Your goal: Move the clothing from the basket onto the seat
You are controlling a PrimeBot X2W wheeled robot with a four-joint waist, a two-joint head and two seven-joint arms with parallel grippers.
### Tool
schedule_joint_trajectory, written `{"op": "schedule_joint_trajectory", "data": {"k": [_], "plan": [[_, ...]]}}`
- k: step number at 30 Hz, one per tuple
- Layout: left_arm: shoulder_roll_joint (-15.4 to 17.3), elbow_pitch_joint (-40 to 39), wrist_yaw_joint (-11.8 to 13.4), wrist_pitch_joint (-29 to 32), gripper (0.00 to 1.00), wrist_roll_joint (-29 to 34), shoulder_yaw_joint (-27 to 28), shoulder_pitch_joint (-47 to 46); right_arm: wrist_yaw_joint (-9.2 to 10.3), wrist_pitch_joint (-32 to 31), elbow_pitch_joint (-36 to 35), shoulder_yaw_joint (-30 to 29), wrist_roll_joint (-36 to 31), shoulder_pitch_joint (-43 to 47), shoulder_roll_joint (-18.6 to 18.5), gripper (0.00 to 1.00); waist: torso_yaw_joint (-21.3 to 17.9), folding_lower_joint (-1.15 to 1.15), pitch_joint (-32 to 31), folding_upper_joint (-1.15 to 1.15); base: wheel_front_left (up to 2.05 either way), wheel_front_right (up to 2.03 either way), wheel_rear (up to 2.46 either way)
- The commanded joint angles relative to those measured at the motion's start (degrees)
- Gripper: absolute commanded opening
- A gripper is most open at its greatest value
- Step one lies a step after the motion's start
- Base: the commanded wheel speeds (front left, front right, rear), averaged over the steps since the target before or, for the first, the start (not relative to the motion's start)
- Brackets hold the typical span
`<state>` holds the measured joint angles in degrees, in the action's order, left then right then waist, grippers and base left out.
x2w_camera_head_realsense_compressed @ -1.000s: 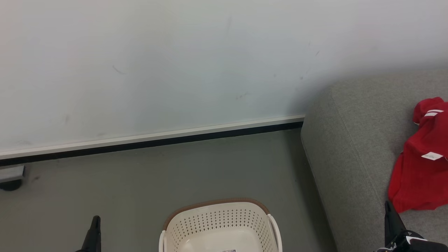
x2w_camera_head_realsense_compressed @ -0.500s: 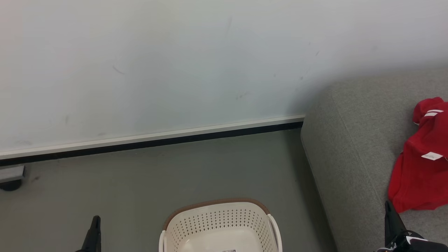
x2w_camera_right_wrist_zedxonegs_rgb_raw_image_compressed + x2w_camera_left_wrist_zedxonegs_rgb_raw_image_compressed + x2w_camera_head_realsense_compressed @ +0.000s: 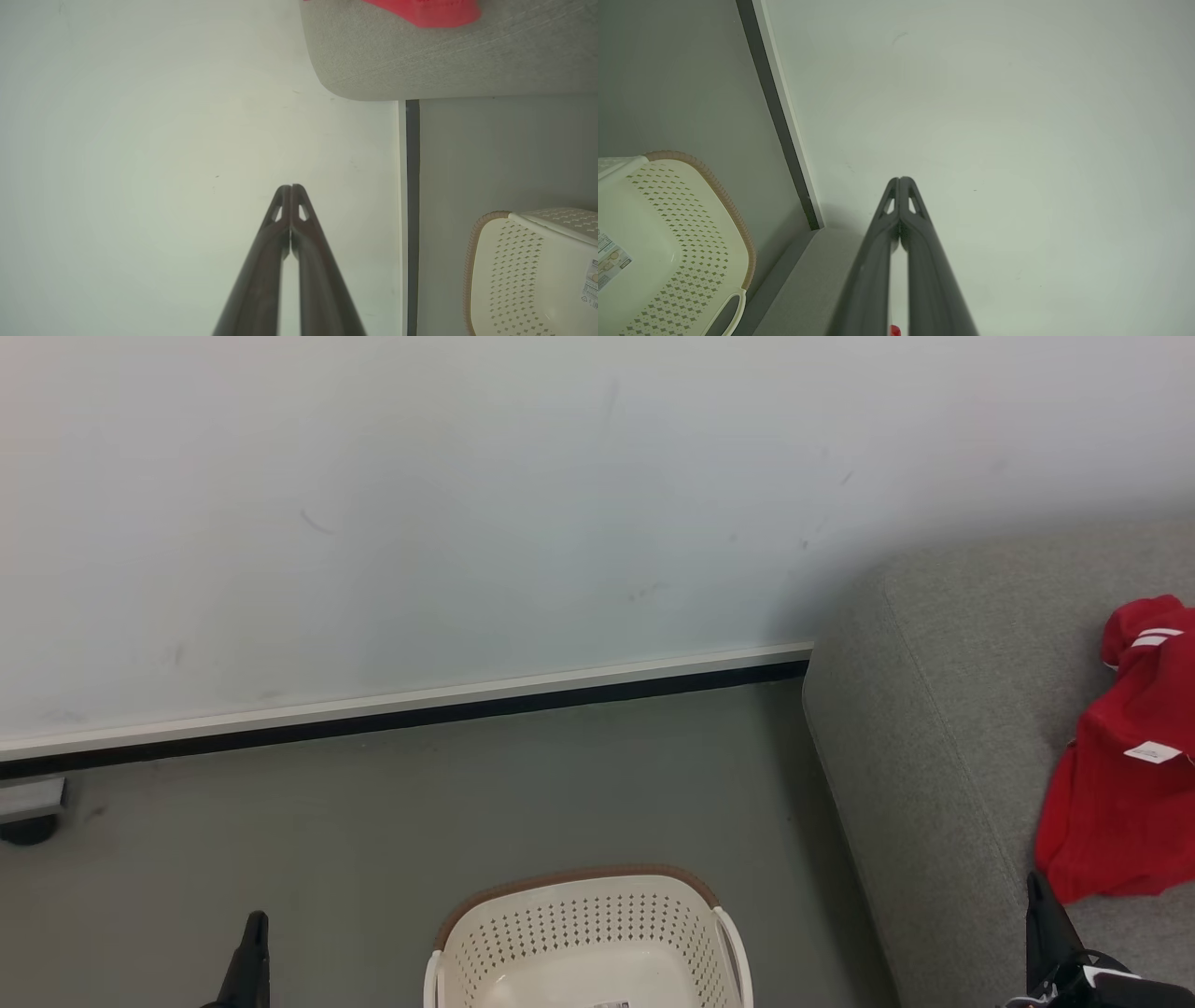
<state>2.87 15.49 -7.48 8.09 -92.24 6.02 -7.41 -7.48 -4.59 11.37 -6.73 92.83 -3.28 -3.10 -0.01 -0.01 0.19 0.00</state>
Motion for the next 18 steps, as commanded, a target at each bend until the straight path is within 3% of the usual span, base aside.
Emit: {"op": "schedule_joint_trajectory", "data": {"k": [1,18], "plan": [[-0.08,0.08,-0.14,0.31,0.0,-0.17,0.16,-0.56,-0.02,-0.23,-0.09,-0.1,-0.01,-0.51,0.15,0.0,0.0,0.01,0.0,0.0,0.0,0.0,0.0],[-0.08,0.07,-0.14,0.3,0.0,-0.18,0.15,-0.56,-0.02,-0.3,-0.1,-0.16,-0.08,-0.52,0.2,0.0,0.0,0.01,0.0,0.0,0.0,0.0,0.0]]}}
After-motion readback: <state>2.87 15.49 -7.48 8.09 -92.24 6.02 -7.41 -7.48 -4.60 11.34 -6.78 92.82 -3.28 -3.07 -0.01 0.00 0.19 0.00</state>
